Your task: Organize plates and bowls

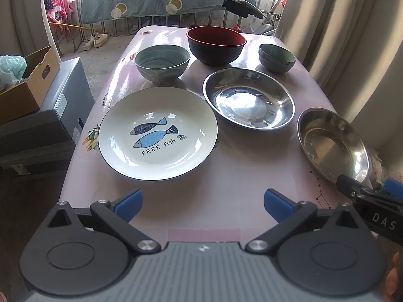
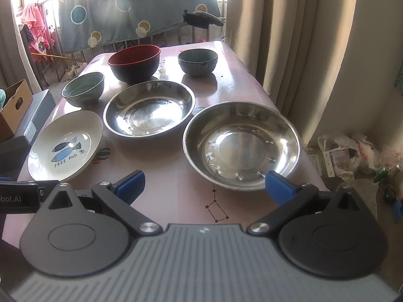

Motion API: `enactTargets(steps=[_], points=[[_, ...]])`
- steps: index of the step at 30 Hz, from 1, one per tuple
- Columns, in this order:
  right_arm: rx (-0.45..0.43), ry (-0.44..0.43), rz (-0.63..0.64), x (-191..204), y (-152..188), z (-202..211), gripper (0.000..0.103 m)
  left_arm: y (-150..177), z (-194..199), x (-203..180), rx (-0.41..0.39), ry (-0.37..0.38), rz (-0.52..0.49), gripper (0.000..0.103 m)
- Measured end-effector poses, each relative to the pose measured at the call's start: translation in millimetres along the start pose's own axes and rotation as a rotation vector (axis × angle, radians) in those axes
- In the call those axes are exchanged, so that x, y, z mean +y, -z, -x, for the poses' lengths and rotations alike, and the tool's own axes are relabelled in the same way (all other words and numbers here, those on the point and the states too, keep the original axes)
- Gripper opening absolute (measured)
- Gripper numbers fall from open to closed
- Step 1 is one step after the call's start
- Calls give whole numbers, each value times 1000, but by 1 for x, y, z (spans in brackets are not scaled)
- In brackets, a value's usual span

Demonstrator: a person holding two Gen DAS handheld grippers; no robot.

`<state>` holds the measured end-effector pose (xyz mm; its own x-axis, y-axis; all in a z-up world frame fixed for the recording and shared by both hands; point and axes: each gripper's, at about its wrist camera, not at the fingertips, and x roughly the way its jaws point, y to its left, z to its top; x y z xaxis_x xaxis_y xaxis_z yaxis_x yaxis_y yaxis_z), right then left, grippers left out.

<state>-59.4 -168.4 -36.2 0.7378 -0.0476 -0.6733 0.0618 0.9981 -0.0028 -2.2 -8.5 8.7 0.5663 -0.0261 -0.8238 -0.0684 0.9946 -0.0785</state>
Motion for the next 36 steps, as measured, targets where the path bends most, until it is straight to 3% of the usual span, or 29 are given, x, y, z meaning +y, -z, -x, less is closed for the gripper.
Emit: enactTargets(steps=[36], points=[[41, -7, 4, 1, 0, -8, 102, 0, -10, 2, 28, -4, 8, 103]])
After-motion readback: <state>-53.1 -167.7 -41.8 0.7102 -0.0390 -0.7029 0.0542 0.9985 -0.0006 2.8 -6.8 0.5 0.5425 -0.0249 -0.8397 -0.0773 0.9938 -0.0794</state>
